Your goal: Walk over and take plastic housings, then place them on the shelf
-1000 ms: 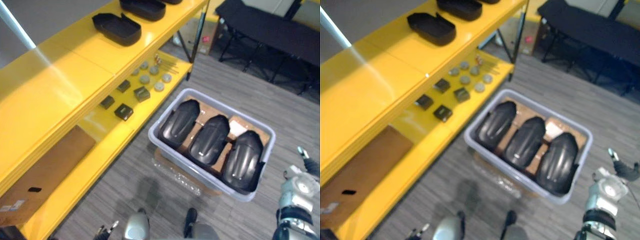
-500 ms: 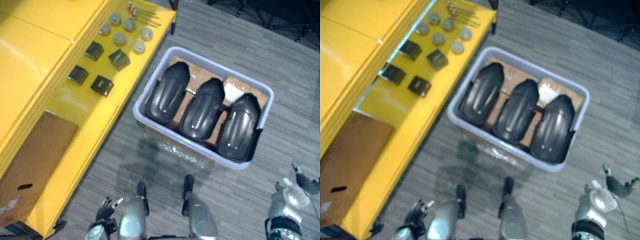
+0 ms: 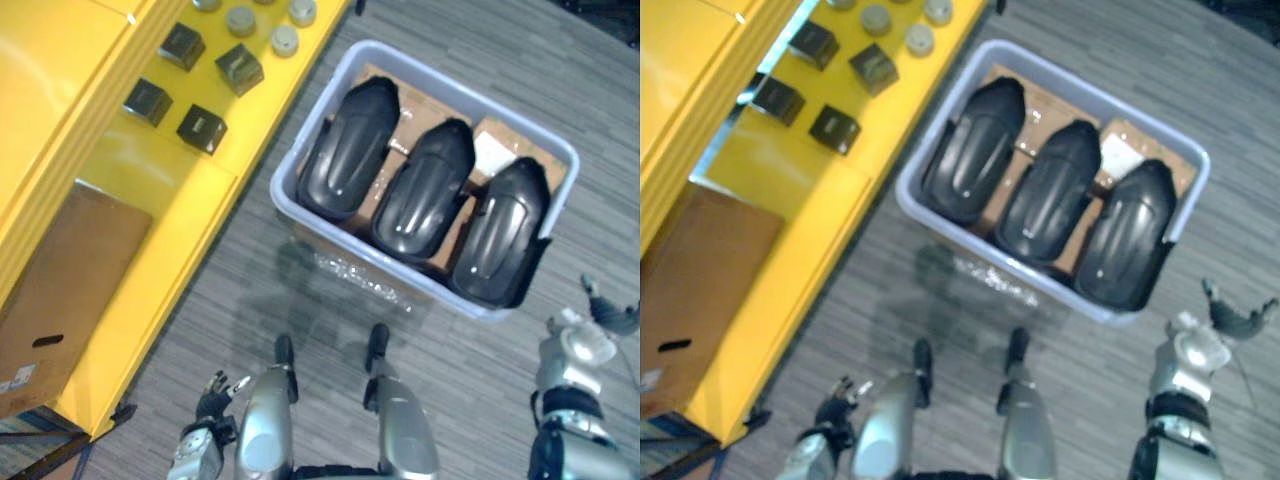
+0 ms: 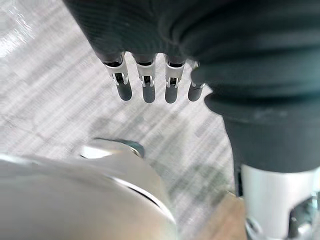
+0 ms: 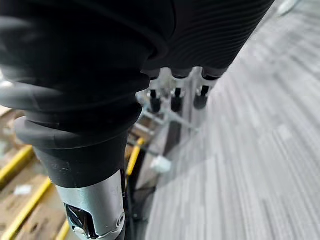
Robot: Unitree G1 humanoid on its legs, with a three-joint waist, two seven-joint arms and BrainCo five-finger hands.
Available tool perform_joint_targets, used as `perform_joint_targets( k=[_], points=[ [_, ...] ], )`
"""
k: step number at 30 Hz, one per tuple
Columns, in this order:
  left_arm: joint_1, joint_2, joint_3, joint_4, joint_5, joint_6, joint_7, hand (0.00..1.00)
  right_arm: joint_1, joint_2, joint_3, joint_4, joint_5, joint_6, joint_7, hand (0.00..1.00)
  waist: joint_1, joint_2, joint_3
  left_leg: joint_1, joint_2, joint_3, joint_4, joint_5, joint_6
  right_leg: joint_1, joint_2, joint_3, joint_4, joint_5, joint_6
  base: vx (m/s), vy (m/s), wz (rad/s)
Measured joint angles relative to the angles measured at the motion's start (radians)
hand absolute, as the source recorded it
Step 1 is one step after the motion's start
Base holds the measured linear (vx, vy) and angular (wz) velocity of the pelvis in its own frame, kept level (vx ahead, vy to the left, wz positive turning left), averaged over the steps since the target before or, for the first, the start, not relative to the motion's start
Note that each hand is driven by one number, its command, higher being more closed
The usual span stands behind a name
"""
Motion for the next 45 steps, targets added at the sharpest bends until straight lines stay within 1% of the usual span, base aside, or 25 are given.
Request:
perform_joint_targets(
  k=[4,5,8,11,13,16,18,19,21,22,24,26,27,29,32,33,34,36,40,43,44,45],
  points=[
    [-0.026,-0.008,-0.018,0.03,-0.02,-0.022,-0.007,0.0,-0.071,-0.054,0.056,0.031,-0.004,0.036,0.001,0.0,0.001,0.028,0.017,-0.028,-0.004,-0.002,0.012,0.0,0.007,-0.021,0.001,0.0,-0.002,0.009,0.002,-0.05,-0.004,0.0],
    [-0.029,-0.008,-0.031,0.031,-0.02,-0.027,-0.007,0.0,-0.09,-0.066,0.064,0.049,-0.017,0.055,0.001,0.0,0.004,0.032,0.018,-0.031,-0.008,-0.003,0.012,0.001,0.009,-0.024,-0.001,0.0,-0.002,0.01,0.003,-0.02,-0.006,0.04],
    [-0.035,-0.004,-0.041,0.029,-0.021,-0.031,-0.009,0.0,-0.12,-0.09,0.098,0.06,-0.025,0.102,0.0,0.0,0.004,0.033,0.018,-0.052,-0.013,-0.01,0.014,0.003,0.013,-0.039,-0.003,-0.004,-0.002,0.013,0.004,-0.01,-0.001,0.08],
    [-0.035,-0.008,-0.042,0.029,-0.05,-0.032,-0.008,0.0,-0.154,-0.121,0.12,0.101,-0.02,0.129,-0.001,0.0,0.013,0.035,0.018,-0.059,-0.019,-0.016,0.013,0.005,0.016,-0.045,-0.007,-0.006,-0.002,0.013,0.004,0.0,-0.001,0.05],
    [-0.035,-0.011,-0.046,0.028,-0.05,-0.032,-0.009,0.0,-0.167,-0.141,0.127,0.103,-0.019,0.139,0.002,0.0,0.014,0.045,0.021,-0.059,-0.025,-0.019,0.012,0.006,0.018,-0.045,-0.012,-0.007,-0.001,0.013,0.004,-0.01,0.011,0.04],
    [-0.035,-0.012,-0.081,0.029,-0.058,-0.033,-0.01,0.0,-0.184,-0.175,0.143,0.106,-0.019,0.148,0.01,0.0,0.015,0.073,0.025,-0.061,-0.035,-0.02,0.011,0.009,0.022,-0.046,-0.023,-0.008,0.001,0.015,0.007,-0.03,0.022,0.04],
    [-0.035,-0.017,-0.082,0.028,-0.058,-0.034,-0.01,0.0,-0.201,-0.176,0.159,0.13,-0.023,0.156,0.032,0.0,0.015,0.083,0.025,-0.064,-0.037,-0.021,0.011,0.01,0.024,-0.048,-0.025,-0.008,0.001,0.015,0.008,-0.04,0.008,0.03],
    [-0.035,-0.019,-0.082,0.028,-0.058,-0.034,-0.011,0.0,-0.201,-0.178,0.176,0.138,-0.03,0.171,0.049,1.0,0.016,0.088,0.025,-0.067,-0.038,-0.023,0.011,0.011,0.025,-0.05,-0.025,-0.009,0.002,0.016,0.008,-0.04,-0.005,0.05],
    [-0.035,-0.019,-0.087,0.028,-0.058,-0.035,-0.013,0.0,-0.203,-0.18,0.191,0.144,-0.032,0.192,0.071,1.0,0.019,0.093,0.024,-0.076,-0.039,-0.025,0.013,0.013,0.028,-0.059,-0.026,-0.01,0.005,0.016,0.008,-0.04,-0.008,0.03],
    [-0.035,-0.019,-0.091,0.028,-0.059,-0.035,-0.017,0.0,-0.207,-0.187,0.206,0.152,-0.032,0.215,0.094,1.0,0.023,0.094,0.025,-0.083,-0.039,-0.025,0.013,0.014,0.029,-0.069,-0.027,-0.01,0.01,0.016,0.008,-0.04,-0.008,0.02],
    [-0.035,-0.016,-0.099,0.028,-0.059,-0.036,-0.022,0.0,-0.215,-0.19,0.209,0.168,-0.032,0.239,0.128,1.0,0.026,0.095,0.025,-0.093,-0.04,-0.027,0.015,0.016,0.031,-0.077,-0.028,-0.011,0.012,0.016,0.008,-0.03,-0.005,0.03],
    [-0.035,-0.016,-0.1,0.029,-0.059,-0.041,-0.03,0.0,-0.231,-0.218,0.21,0.18,-0.038,0.276,0.156,1.0,0.027,0.095,0.025,-0.095,-0.045,-0.026,0.016,0.017,0.033,-0.08,-0.032,-0.011,0.015,0.017,0.01,0.0,0.0,0.0],
    [-0.035,-0.017,-0.101,0.029,-0.059,-0.046,-0.031,0.0,-0.234,-0.232,0.212,0.187,-0.04,0.287,0.166,1.0,0.028,0.095,0.025,-0.095,-0.046,-0.027,0.016,0.017,0.033,-0.08,-0.033,-0.011,0.016,0.017,0.01,0.0,0.0,0.0],
    [-0.035,-0.017,-0.102,0.029,-0.059,-0.056,-0.032,0.0,-0.239,-0.246,0.222,0.206,-0.05,0.304,0.178,1.0,0.03,0.095,0.025,-0.095,-0.046,-0.028,0.017,0.017,0.033,-0.08,-0.034,-0.011,0.018,0.017,0.01,0.0,0.0,0.0],
    [-0.035,-0.017,-0.103,0.028,-0.059,-0.062,-0.033,0.0,-0.243,-0.245,0.227,0.21,-0.069,0.308,0.194,1.0,0.029,0.095,0.024,-0.095,-0.045,-0.028,0.022,0.017,0.033,-0.08,-0.033,-0.011,0.022,0.017,0.01,0.0,0.0,0.0],
    [-0.035,-0.017,-0.104,0.028,-0.059,-0.066,-0.034,0.0,-0.246,-0.245,0.23,0.212,-0.071,0.322,0.201,1.0,0.029,0.095,0.024,-0.096,-0.045,-0.029,0.025,0.016,0.033,-0.08,-0.033,-0.011,0.026,0.017,0.01,-0.03,-0.006,0.01],
    [-0.035,-0.017,-0.104,0.028,-0.059,-0.067,-0.034,0.0,-0.247,-0.244,0.232,0.212,-0.075,0.325,0.203,1.0,0.029,0.095,0.024,-0.096,-0.045,-0.029,0.027,0.016,0.033,-0.08,-0.033,-0.011,0.027,0.016,0.01,-0.05,-0.002,0.01],
    [-0.036,-0.018,-0.104,0.027,-0.059,-0.067,-0.034,0.0,-0.249,-0.242,0.252,0.212,-0.121,0.342,0.204,1.0,0.031,0.095,0.024,-0.097,-0.045,-0.03,0.032,0.017,0.033,-0.079,-0.035,-0.011,0.032,0.016,0.01,-0.06,0.0,0.02],
    [-0.036,-0.018,-0.104,0.027,-0.059,-0.067,-0.033,0.0,-0.249,-0.231,0.252,0.217,-0.185,0.364,0.201,1.0,0.033,0.095,0.024,-0.096,-0.046,-0.031,0.032,0.019,0.037,-0.077,-0.036,-0.011,0.035,0.016,0.009,-0.04,-0.001,0.01],
    [-0.036,-0.018,-0.104,0.026,-0.059,-0.07,-0.031,0.0,-0.248,-0.231,0.252,0.217,-0.238,0.373,0.195,1.0,0.031,0.095,0.024,-0.092,-0.045,-0.032,0.031,0.019,0.037,-0.071,-0.036,-0.012,0.034,0.016,0.01,-0.01,0.0,0.0],
    [-0.036,-0.018,-0.103,0.025,-0.059,-0.073,-0.03,0.0,-0.248,-0.231,0.253,0.215,-0.251,0.38,0.192,1.0,0.03,0.095,0.024,-0.09,-0.045,-0.032,0.031,0.019,0.037,-0.068,-0.036,-0.013,0.034,0.016,0.01,0.01,0.001,0.04],
    [-0.036,-0.018,-0.103,0.016,-0.06,-0.084,-0.03,0.0,-0.247,-0.23,0.253,0.209,-0.271,0.388,0.167,1.0,0.03,0.094,0.024,-0.084,-0.045,-0.033,0.031,0.021,0.038,-0.063,-0.036,-0.015,0.034,0.017,0.01,0.01,0.001,0.04]
  ],
)
